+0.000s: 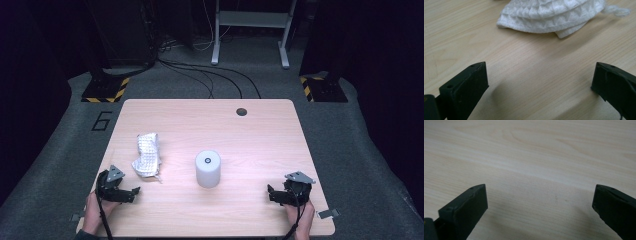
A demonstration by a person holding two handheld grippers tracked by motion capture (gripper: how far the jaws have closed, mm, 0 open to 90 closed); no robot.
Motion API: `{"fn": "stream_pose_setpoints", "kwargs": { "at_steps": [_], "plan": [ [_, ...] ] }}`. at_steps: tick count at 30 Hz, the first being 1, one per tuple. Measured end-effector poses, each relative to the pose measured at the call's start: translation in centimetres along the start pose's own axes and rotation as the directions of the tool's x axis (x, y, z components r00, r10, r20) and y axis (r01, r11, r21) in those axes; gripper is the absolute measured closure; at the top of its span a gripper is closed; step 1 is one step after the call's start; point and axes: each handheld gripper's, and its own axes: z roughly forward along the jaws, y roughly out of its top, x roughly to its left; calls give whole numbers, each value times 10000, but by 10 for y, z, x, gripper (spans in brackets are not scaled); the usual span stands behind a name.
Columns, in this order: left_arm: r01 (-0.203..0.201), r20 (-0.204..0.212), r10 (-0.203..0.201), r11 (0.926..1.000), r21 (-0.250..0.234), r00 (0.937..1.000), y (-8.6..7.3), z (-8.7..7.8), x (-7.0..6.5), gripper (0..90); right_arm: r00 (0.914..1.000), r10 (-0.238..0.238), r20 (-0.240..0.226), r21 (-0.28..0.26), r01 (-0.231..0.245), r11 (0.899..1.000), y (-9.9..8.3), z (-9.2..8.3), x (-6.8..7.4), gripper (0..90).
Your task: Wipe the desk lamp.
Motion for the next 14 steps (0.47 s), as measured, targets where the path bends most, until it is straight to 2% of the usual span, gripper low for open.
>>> {"fn": "stream_pose_setpoints", "kwargs": {
  "at_steps": [1, 2, 3, 4, 6, 12, 14],
  "plan": [
    [-37, 20, 37, 10000, -7, 10000, -1, -1, 2, 0, 9999, -131, 89, 159, 130, 9998, 0, 2, 1, 0],
    [156, 167, -154, 9998, -105, 9997, -3, 0, 3, 0, 9996, -193, 202, 223, 188, 9996, 0, 4, 2, 0],
    [252, 324, -245, 9995, -214, 9992, -5, 1, 6, 1, 9997, -210, 118, 327, 206, 9993, 1, 4, 2, 0],
    [599, 432, -591, 9981, -170, 9973, -5, 2, 7, 3, 9998, -167, 71, 342, 164, 9993, 1, 4, 2, 0],
    [610, 427, -601, 9979, -198, 9973, -6, 2, 7, 2, 9999, 36, -144, 436, -30, 9990, 1, 5, -1, 0],
    [620, 433, -611, 9979, -194, 9972, -6, 2, 7, 3, 9999, 51, -110, 435, -46, 9990, 1, 5, -1, 0],
    [625, 429, -616, 9979, -196, 9972, -6, 2, 7, 3, 9997, 227, -51, 370, -225, 9991, 2, 6, 1, 0]
  ]
}}
